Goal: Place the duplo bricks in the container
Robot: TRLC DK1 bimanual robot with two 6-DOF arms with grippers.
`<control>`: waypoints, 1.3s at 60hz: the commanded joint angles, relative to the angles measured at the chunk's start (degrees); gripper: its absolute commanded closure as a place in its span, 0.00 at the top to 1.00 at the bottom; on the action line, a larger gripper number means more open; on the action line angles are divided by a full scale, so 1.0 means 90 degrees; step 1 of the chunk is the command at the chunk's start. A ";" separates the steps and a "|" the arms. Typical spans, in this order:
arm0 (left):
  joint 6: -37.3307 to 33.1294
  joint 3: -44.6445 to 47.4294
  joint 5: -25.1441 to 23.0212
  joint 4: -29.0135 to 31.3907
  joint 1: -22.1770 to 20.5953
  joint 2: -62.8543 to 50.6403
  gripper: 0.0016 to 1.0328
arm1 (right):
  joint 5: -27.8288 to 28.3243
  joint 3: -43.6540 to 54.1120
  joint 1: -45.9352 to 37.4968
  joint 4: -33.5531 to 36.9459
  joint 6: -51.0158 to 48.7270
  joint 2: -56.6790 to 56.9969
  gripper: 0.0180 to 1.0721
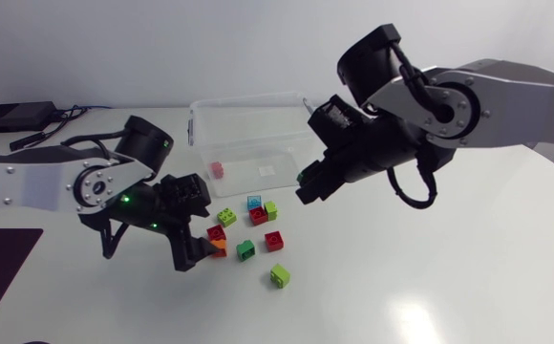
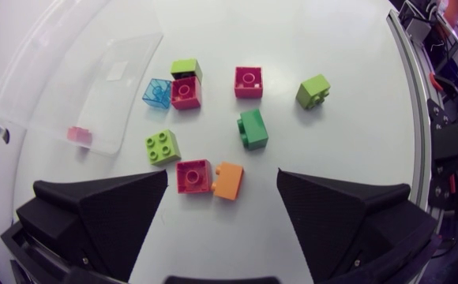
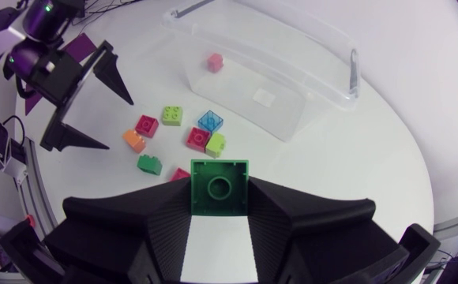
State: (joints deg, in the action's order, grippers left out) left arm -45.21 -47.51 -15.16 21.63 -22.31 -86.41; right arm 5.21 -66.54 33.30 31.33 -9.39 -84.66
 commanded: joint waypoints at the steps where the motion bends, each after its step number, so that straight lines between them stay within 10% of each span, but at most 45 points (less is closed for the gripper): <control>1: -0.0318 0.0083 -0.0074 -0.0147 -0.0012 -0.0409 0.93 | 0.0065 -0.0272 -0.0048 0.0025 0.0115 0.0091 0.30; 47: -0.1012 0.0591 -0.0074 -0.0792 -0.0041 -0.1043 0.90 | 0.0280 -0.0897 -0.0262 -0.0083 0.0262 -0.0339 0.30; 57: -0.0992 0.0679 -0.0074 -0.0772 -0.0227 -0.1053 0.70 | 0.0280 -0.0878 -0.0253 -0.0102 0.0272 -0.0359 0.30; 78: -0.0943 0.0767 -0.0074 -0.0782 -0.0305 -0.0897 0.65 | 0.0280 -0.0819 -0.0253 -0.0151 0.0272 -0.0388 0.30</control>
State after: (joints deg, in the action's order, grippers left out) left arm -52.77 -42.19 -15.16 13.76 -24.56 -94.76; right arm 7.51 -73.47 31.33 30.83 -7.70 -86.94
